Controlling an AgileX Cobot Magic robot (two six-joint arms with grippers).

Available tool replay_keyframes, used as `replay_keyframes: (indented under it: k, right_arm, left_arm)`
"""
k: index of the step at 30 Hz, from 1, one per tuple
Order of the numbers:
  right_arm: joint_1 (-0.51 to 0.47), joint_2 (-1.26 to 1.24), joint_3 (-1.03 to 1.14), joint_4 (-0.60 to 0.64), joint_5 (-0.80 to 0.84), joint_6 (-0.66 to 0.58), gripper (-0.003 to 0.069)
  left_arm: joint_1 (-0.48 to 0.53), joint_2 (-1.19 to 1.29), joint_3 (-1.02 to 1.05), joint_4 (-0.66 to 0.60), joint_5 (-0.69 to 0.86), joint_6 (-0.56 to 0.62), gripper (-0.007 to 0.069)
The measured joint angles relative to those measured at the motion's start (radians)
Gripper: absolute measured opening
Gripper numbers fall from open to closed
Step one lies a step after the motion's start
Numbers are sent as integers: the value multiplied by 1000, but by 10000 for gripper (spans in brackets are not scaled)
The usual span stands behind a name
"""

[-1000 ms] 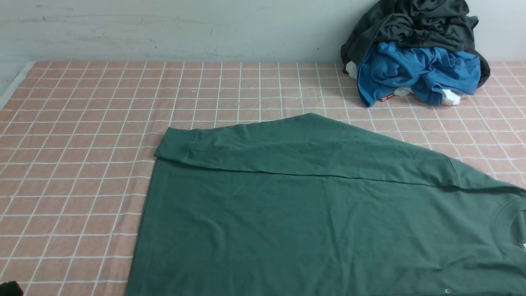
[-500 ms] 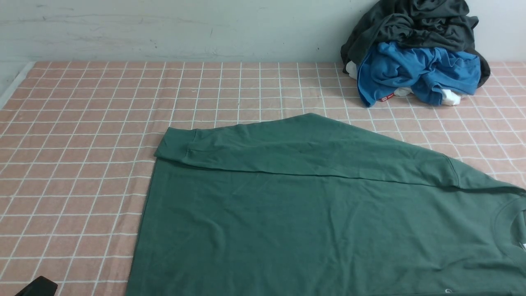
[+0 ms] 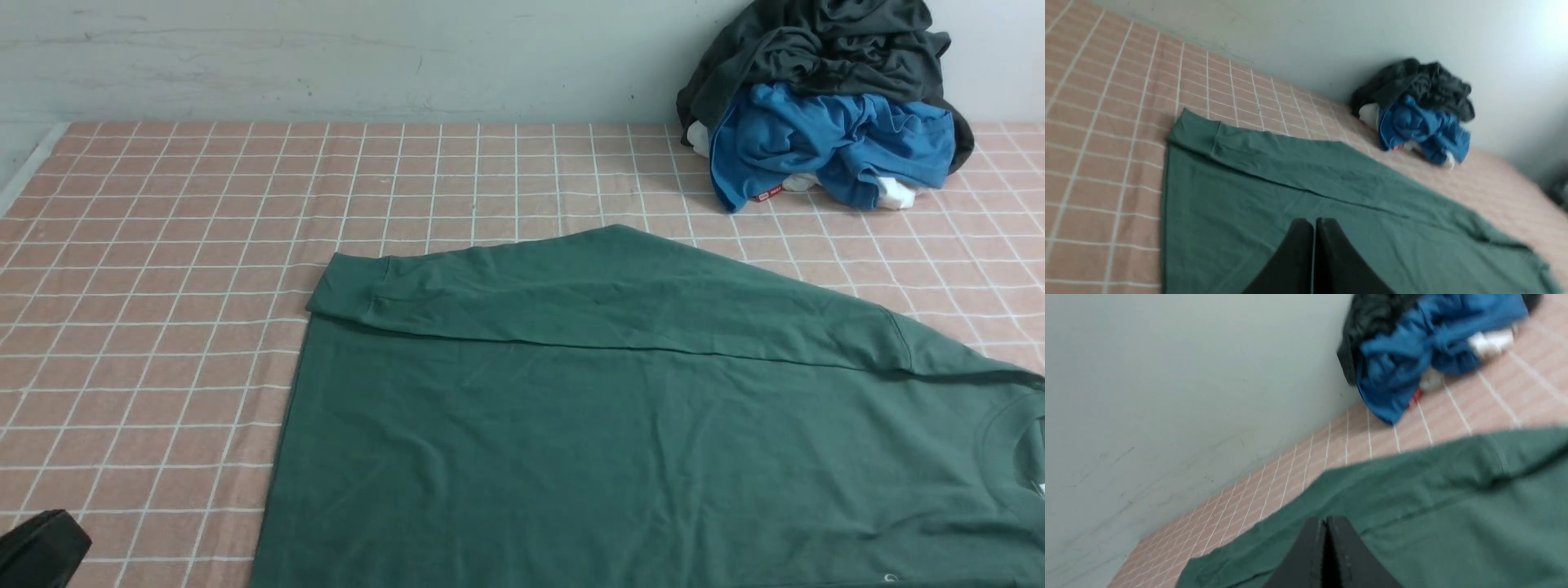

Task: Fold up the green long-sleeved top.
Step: Use the left arm to clamp the cuff closest to it

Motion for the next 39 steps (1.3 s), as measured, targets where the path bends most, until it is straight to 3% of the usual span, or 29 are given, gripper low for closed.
replay_keyframes:
  k: [1, 5, 9, 12, 17, 18, 21, 25, 28, 32, 39]
  right_arm:
    - [0, 4, -8, 0, 0, 0, -14]
    - [0, 210, -209, -153, 71, -92, -14]
    - [7, 451, -387, -281, 257, -98, -14]
    - [40, 635, -508, -367, 445, -100, -14]
    - [185, 841, -619, -425, 687, -101, -14]
    - [199, 845, -621, -426, 702, -101, -14]
    - [305, 875, -630, -437, 839, -105, -14]
    - [367, 872, -630, -473, 873, -108, -14]
    - [394, 848, -630, -526, 878, -108, -14]
    - [399, 836, -630, -545, 881, -108, -14]
    - [399, 836, -630, -548, 880, -108, -14]
  left_arm:
    - [0, 8, -8, 8, 9, 12, -3]
    - [-5, 275, -212, 263, 257, 63, -3]
    - [-52, 503, -353, 437, 443, 67, -3]
    - [-158, 672, -411, 521, 505, 62, -3]
    - [-386, 896, -418, 566, 513, 65, 4]
    - [-395, 912, -418, 571, 513, 65, 6]
    - [-508, 1038, -418, 581, 512, 67, 56]
    - [-557, 1146, -397, 572, 465, 67, 147]
    - [-582, 1277, -350, 566, 356, 67, 283]
    - [-625, 1385, -343, 566, 269, 91, 404]
    - [-671, 1508, -343, 563, 199, 145, 430]
